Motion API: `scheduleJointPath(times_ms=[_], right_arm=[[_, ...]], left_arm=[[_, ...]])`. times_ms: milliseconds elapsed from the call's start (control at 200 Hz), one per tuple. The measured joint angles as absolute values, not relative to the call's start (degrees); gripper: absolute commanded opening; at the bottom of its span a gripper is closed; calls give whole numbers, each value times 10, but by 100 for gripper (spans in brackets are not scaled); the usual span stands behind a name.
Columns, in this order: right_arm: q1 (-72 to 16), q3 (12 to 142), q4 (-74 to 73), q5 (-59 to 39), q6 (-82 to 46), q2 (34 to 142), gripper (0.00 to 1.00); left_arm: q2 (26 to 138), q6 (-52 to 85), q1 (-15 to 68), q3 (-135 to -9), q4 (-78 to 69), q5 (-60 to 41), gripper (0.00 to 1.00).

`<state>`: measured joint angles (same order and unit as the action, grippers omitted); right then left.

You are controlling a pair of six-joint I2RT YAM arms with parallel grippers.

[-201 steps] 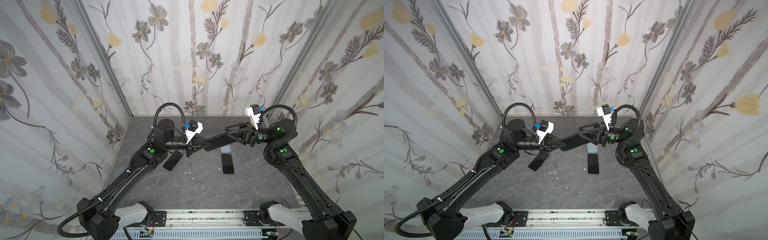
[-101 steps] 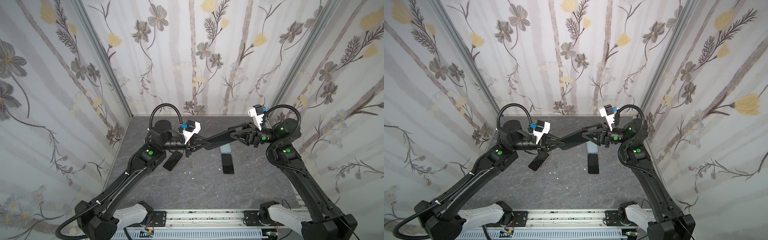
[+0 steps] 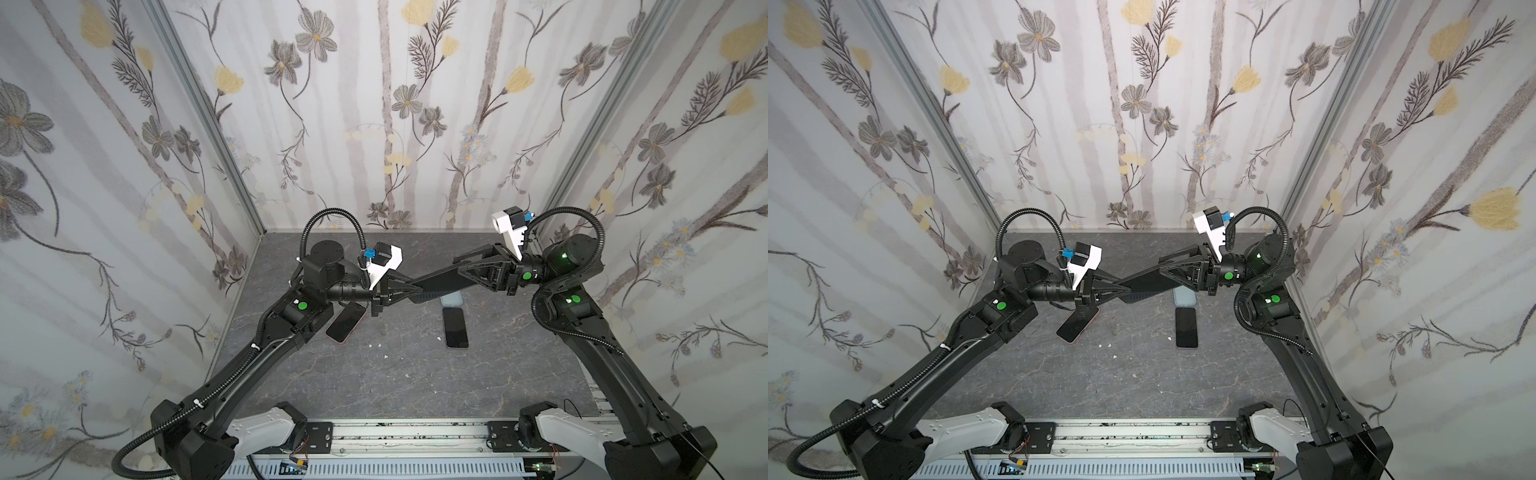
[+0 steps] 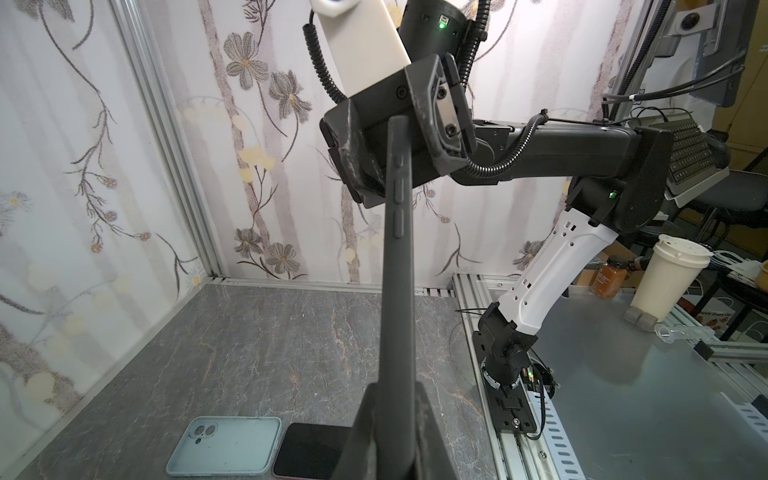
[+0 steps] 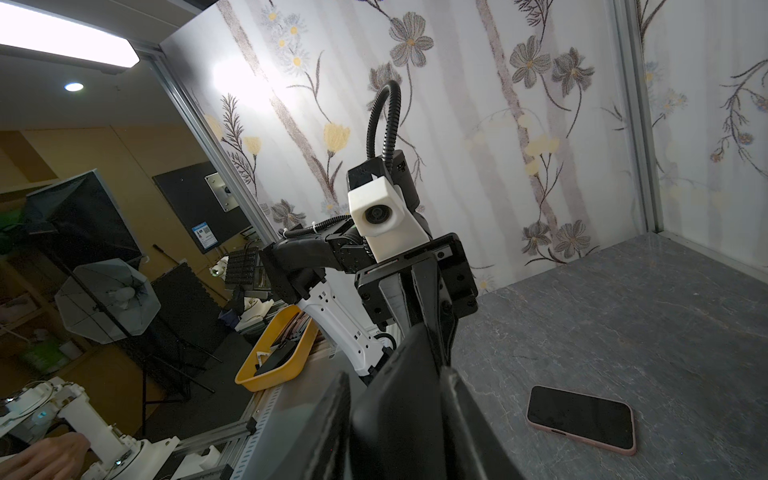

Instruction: Take the phone out of the phone case

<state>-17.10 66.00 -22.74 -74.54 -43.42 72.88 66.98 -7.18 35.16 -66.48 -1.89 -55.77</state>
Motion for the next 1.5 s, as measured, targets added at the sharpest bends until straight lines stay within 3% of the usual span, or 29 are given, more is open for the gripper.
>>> scheduleJointPath(times_ms=[150, 510, 1159, 1219, 1269, 1344, 1399, 1499], right_arm=[[-177, 660, -234, -746, -432, 731, 21], [-180, 654, -256, -741, -430, 727, 14], [-179, 648, -279, -702, -523, 743, 27], [-178, 648, -285, -703, -531, 745, 38], [-177, 648, -287, -698, -546, 745, 59], [-173, 651, -289, -674, -577, 747, 74], [-170, 661, -291, -660, -591, 749, 82], [-156, 668, -308, -631, -604, 745, 83]], left_arm=[[669, -61, 351, -663, -15, -564, 0], [664, -51, 352, -663, -12, -561, 0], [655, -151, 354, -686, 22, -460, 0], [654, -160, 354, -686, 22, -455, 0], [653, -170, 354, -686, 22, -451, 0], [649, -186, 354, -686, 20, -432, 0], [648, -187, 353, -686, 16, -415, 0], [642, -187, 353, -679, -10, -388, 0]])
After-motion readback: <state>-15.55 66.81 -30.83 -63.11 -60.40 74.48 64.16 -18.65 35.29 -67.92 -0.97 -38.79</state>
